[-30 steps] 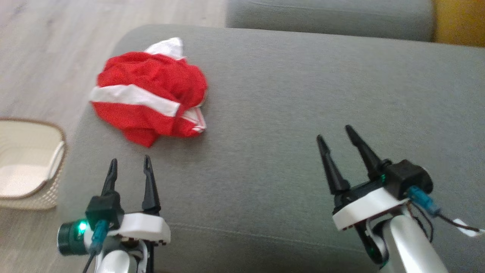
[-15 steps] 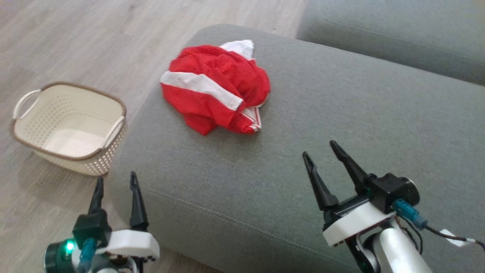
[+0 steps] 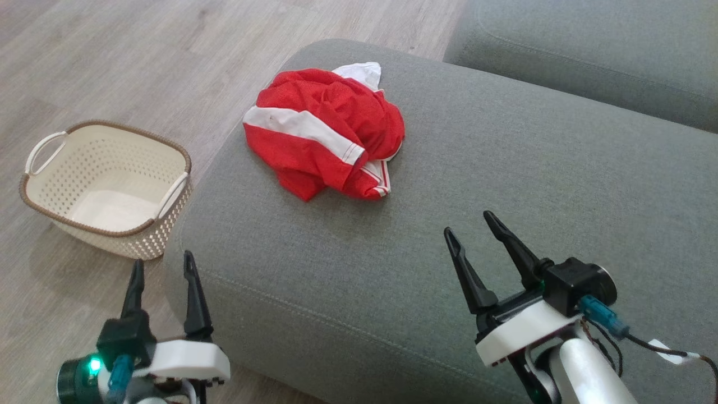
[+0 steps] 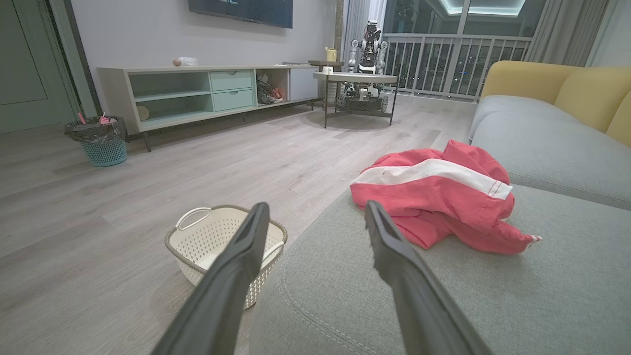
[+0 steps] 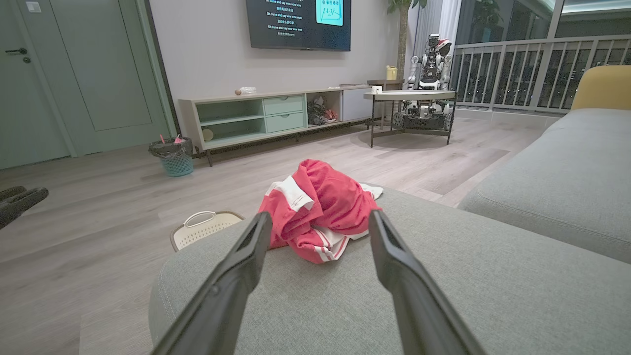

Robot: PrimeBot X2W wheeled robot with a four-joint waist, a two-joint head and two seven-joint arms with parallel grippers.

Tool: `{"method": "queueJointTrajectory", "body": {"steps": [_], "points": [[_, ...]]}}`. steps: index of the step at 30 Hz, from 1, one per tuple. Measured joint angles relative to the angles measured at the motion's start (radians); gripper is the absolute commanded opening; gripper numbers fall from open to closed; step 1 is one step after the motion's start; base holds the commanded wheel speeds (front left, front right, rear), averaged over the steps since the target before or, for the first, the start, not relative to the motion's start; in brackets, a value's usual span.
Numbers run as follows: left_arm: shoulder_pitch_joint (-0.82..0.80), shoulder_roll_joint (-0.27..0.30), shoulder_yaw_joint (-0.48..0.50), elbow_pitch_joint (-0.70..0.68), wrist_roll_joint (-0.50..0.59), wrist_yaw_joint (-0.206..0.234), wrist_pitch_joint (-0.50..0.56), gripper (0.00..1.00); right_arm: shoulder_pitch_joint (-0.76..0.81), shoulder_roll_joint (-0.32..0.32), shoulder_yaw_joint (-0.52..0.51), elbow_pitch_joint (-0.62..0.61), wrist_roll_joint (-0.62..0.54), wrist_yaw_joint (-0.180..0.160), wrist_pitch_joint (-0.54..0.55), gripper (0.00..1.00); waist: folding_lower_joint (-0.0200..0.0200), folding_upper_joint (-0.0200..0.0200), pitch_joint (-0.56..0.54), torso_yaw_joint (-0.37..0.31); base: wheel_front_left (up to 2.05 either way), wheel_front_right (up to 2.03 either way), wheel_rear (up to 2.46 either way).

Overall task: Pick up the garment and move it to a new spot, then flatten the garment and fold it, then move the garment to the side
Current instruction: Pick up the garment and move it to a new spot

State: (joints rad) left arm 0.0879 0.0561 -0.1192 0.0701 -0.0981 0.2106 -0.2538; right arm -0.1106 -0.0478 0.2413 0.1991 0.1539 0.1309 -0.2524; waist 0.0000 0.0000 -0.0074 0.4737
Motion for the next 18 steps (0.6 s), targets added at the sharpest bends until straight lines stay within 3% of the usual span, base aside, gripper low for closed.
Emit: {"method": "queueJointTrajectory", "body": {"steps": [10, 18], "points": [[-0.011, 0.003, 0.013, -0.004, 0.019, -0.027, 0.0, 1.0, -0.001, 0.0, -0.021, -0.017, -0.021, 0.0, 0.0, 1.0, 0.0, 0.0, 0.032, -0.026, 0.0, 0.0, 0.0], [-0.179, 0.036, 0.035, 0.04, -0.015, -0.127, 0.0, 1.0, -0.052, -0.001, -0.084, -0.058, -0.1, 0.0, 0.0, 1.0, 0.0, 0.0, 0.144, -0.08, 0.0, 0.0, 0.0]]}}
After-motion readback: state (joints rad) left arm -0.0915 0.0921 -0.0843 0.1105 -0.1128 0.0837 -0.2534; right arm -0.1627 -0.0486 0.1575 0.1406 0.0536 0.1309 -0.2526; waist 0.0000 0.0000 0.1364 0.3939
